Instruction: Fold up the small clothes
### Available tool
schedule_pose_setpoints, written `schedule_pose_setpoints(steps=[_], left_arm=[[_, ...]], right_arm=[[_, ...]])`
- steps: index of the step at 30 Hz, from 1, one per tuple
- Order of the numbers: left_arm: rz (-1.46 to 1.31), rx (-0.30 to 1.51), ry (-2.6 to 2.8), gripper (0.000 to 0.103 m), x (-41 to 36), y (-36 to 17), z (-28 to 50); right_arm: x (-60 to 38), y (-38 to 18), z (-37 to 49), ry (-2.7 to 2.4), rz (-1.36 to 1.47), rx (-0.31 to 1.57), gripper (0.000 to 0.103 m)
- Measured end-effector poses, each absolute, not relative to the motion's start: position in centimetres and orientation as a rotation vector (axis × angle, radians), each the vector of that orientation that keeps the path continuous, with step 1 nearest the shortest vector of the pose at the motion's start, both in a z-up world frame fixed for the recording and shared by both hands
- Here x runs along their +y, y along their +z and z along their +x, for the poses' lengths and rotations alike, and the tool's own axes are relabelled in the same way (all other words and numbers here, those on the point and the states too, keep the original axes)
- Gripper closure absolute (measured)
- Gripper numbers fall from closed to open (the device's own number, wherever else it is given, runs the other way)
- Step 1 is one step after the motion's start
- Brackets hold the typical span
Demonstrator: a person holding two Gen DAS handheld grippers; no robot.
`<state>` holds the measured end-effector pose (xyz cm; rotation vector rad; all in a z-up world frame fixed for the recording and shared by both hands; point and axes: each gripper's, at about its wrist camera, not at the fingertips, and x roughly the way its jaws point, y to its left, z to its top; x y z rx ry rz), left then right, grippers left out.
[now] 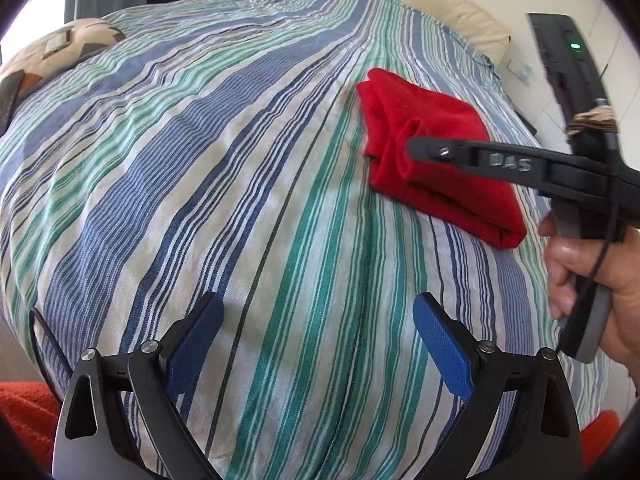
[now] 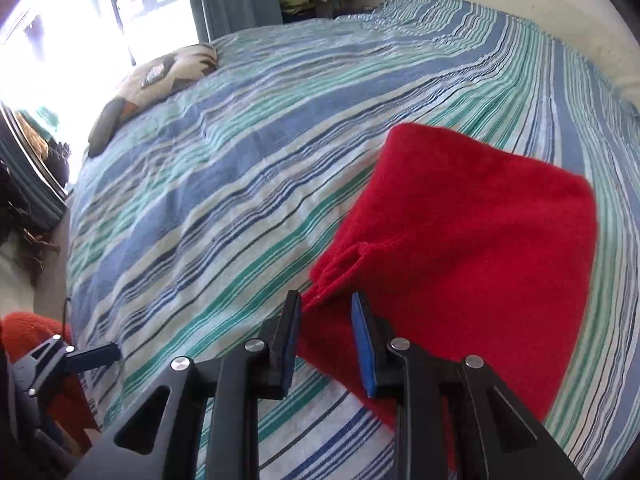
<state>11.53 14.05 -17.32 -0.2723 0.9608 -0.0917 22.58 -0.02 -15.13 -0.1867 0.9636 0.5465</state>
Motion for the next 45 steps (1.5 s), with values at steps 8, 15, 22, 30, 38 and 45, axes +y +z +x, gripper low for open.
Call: schedule_pose_setpoints(steps=[8,15,22,30,38,45], left_arm=[[-0.223,0.962,-0.092,0.007,13.1,-17.5,11.6],[-0.173,0.952,-0.061,0.007,12.9,-17.7,11.0],[-0.131,0.950,-0.051,0.007,12.4,-17.8,10.9],[-0.083,0.958,-0.067,0.007,11.5,-17.9,10.3],[-0.034,0.962,-0.169,0.007,8.5,-18.0,8.8],[0.152,0.938,-0.204,0.003,4.4,-19.7,8.3]], right_arm=[[-7.8,-16.7,18.5,0.348,-0.082,1.029,0.075],[-9.1,-16.3,14.3,0.344,0.037,1.016,0.040],[-11.1,-14.9,8.6,0.279,0.024,0.949,0.033],[-14.8,-16.3,4.6,0.181,0.120,0.972,0.033],[-18.7,-16.7,1.1,0.049,0.122,0.909,0.033],[-22.7,-18.1,1.3,-0.137,0.066,0.905,0.032]])
